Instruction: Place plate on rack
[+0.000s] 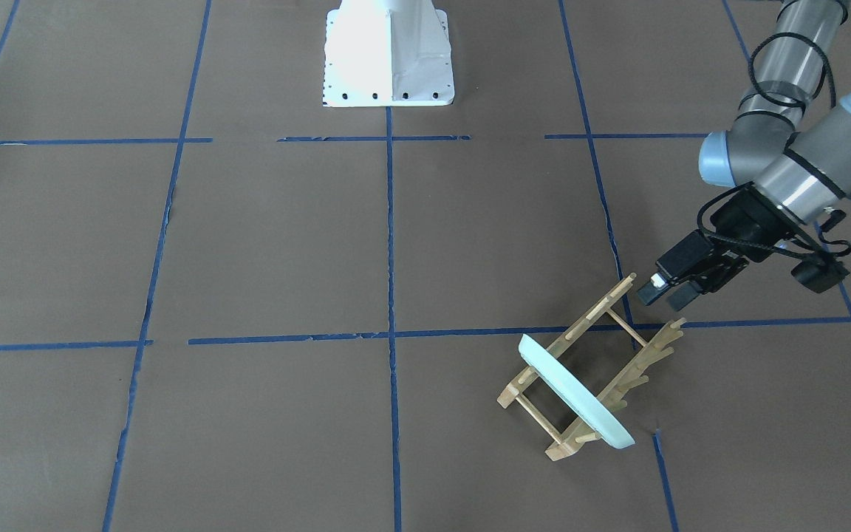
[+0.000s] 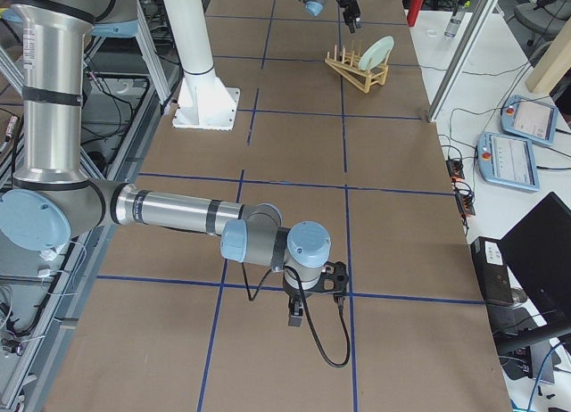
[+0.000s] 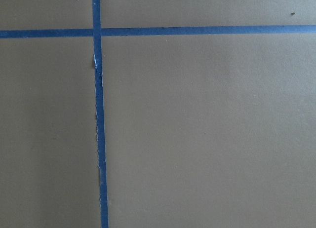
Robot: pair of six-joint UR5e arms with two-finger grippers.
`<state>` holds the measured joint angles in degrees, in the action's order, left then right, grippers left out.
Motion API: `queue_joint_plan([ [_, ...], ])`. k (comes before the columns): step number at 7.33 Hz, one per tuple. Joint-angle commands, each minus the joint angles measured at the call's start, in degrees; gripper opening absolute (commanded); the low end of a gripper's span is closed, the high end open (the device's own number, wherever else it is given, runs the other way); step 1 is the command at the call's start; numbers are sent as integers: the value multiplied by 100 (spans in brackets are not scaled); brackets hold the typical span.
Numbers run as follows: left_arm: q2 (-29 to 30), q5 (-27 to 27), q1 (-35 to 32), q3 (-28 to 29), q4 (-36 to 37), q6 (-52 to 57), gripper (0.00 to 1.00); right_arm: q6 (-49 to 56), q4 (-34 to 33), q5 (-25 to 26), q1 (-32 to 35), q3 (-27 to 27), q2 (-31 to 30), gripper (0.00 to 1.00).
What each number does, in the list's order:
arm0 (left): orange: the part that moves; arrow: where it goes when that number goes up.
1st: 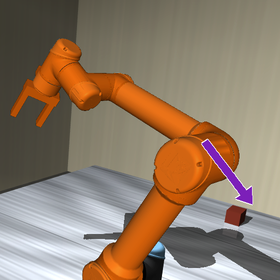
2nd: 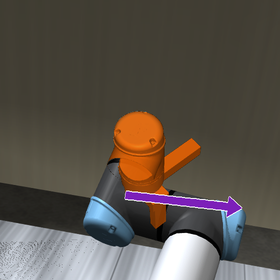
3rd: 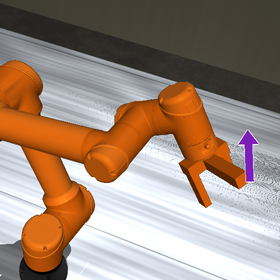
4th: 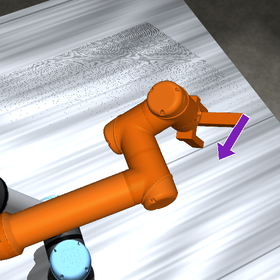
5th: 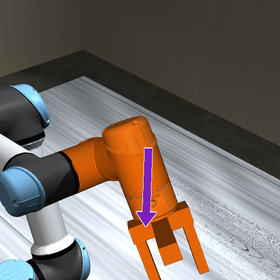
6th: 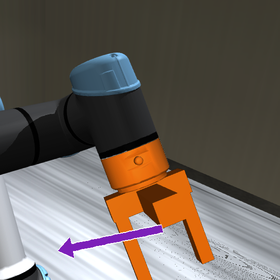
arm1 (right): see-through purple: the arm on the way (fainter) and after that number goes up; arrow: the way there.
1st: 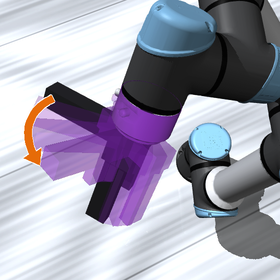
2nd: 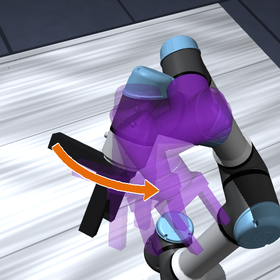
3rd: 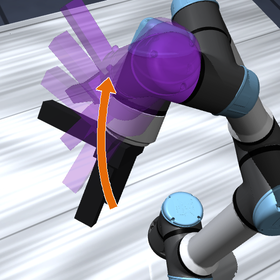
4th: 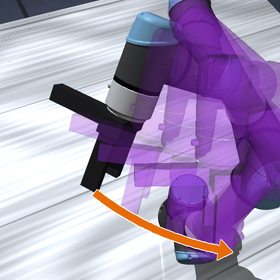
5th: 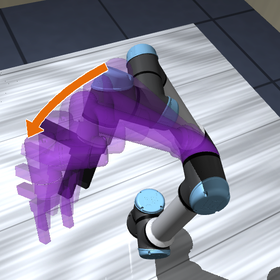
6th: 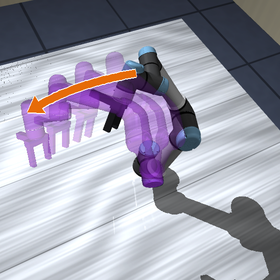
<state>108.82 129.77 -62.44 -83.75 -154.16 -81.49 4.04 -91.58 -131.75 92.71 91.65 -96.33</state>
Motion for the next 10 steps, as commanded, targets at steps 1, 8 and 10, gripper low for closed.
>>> queue_joint_plan([
  [1, -815, 487, -460, -657, 1583, 2529, 100, 0, 0, 0, 2, 2, 0, 100],
  [8, -1222, 488, -2981, -995, 7066, 8877, 100, 0, 0, 0, -7, -7, 0, 100],
  [10, -1581, 828, -2976, -959, 7049, 9054, 100, -9, 0, 0, -7, 2, 0, 100],
])
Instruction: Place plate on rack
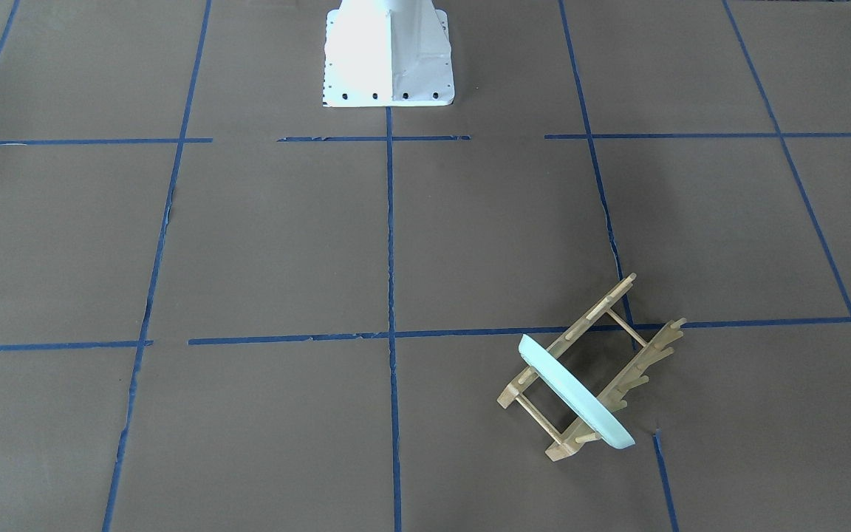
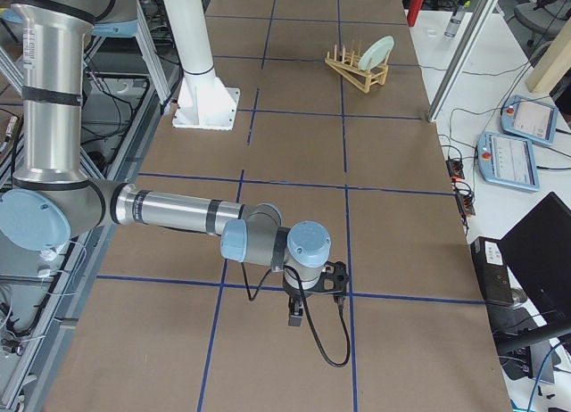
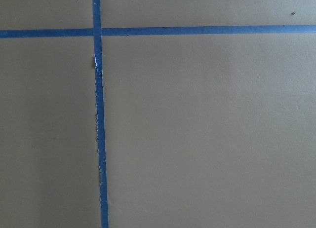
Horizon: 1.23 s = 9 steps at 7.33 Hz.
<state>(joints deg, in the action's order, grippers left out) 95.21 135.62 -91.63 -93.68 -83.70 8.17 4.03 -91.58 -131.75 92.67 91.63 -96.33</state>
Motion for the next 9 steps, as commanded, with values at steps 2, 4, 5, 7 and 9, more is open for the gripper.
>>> queue_joint_plan([
  [2, -327, 228, -65, -53, -15, 124, 100, 2, 0, 0, 5, -5, 0, 100],
  [4, -468, 228, -48, 33, -41, 133, 100, 2, 0, 0, 5, -5, 0, 100],
  [5, -494, 228, -57, 25, -41, 133, 100, 2, 0, 0, 5, -5, 0, 100],
  [7, -670, 228, -57, -63, -41, 133, 100, 2, 0, 0, 5, -5, 0, 100],
  [9, -679, 228, -57, -36, -41, 133, 100, 2, 0, 0, 5, -5, 0, 100],
])
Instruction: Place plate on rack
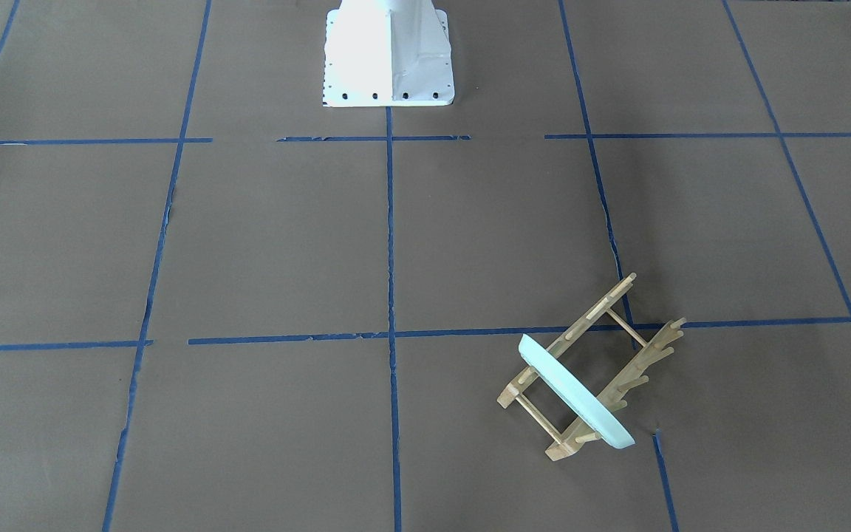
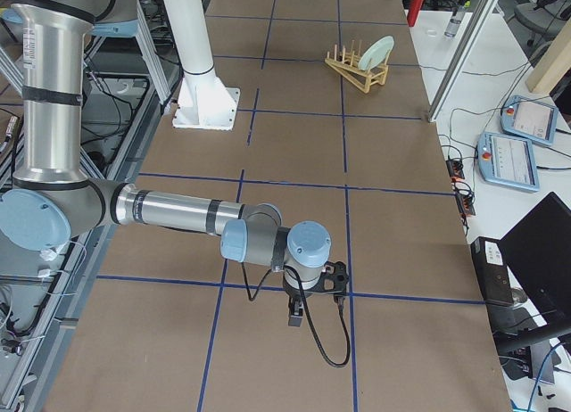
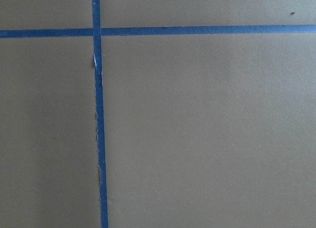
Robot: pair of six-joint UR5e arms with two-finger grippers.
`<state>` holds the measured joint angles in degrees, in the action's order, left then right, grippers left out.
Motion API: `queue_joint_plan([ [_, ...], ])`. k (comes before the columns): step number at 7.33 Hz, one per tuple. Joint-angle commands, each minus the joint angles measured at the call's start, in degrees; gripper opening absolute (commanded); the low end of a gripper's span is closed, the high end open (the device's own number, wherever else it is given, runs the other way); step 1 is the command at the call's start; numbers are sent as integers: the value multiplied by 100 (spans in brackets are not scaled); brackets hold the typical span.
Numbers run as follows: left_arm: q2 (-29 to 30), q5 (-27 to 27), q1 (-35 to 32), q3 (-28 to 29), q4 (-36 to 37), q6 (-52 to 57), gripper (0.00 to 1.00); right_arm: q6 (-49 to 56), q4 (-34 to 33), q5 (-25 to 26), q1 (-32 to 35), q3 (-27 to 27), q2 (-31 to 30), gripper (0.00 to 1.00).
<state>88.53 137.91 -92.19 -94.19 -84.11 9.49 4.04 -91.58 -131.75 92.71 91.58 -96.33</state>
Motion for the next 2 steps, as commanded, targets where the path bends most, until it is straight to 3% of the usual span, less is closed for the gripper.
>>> queue_joint_plan([
  [1, -12, -1, 0, 23, 0, 0, 100, 0, 0, 0, -7, 0, 0, 100],
  [2, -12, -1, 0, 41, 0, 0, 100, 0, 0, 0, -7, 0, 0, 100],
])
